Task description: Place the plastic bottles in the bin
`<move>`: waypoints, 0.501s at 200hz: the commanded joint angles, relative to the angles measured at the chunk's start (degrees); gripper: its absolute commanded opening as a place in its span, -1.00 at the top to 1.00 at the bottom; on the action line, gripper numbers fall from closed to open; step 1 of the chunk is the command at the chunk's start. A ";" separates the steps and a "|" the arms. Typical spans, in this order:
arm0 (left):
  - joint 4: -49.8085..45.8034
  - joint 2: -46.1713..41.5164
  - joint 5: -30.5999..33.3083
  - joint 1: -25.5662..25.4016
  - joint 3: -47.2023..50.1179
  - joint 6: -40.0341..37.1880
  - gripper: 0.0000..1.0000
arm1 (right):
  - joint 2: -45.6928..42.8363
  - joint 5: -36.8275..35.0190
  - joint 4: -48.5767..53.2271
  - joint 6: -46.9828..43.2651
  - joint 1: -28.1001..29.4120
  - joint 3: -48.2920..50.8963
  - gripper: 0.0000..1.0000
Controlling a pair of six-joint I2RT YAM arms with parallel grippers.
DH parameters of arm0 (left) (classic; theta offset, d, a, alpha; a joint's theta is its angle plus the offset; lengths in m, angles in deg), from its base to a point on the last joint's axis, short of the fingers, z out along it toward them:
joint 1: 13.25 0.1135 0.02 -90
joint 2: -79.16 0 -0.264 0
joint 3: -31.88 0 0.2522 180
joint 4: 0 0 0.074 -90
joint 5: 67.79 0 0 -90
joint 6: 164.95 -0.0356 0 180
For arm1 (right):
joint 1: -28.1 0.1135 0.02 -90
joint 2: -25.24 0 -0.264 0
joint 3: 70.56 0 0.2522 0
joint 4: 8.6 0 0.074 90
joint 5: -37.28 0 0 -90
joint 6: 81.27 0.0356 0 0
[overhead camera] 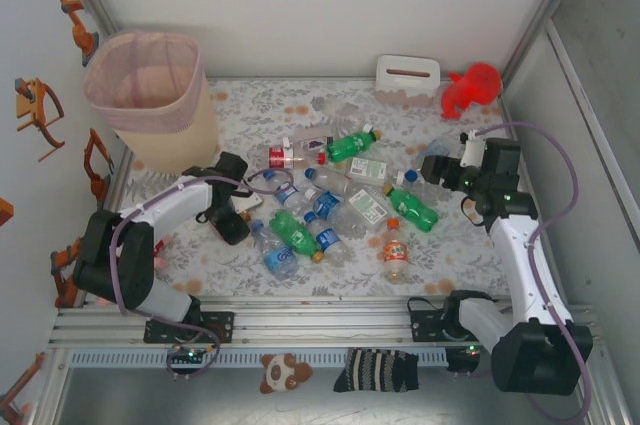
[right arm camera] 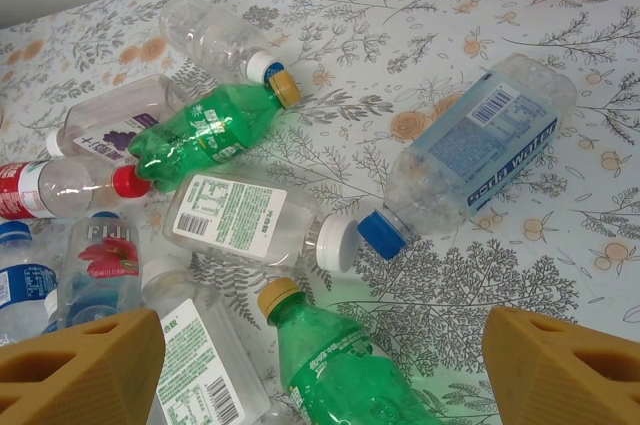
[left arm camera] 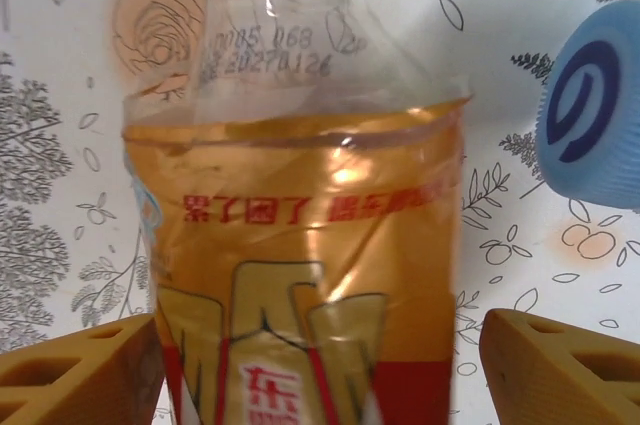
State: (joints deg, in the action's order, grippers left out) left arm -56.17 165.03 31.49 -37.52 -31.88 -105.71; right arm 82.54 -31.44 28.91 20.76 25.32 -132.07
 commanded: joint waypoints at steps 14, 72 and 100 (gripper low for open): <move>0.16 0.01 -1.18 0.91 -0.58 -0.90 -0.57 | -0.16 1.13 0.24 0.44 0.51 0.19 -0.64; -0.50 1.91 -2.83 1.42 -1.41 -0.76 -0.43 | -0.52 1.05 0.51 0.35 0.51 -0.14 -0.64; -0.92 2.29 -3.39 1.62 -1.94 -0.51 -0.31 | -0.66 0.95 0.34 0.35 0.56 0.08 -0.64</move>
State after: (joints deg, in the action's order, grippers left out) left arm -55.73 166.91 29.72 -36.41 -32.20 -105.67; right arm 82.54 -31.09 28.91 20.76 25.34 -132.07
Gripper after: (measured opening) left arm 0.681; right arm 0.820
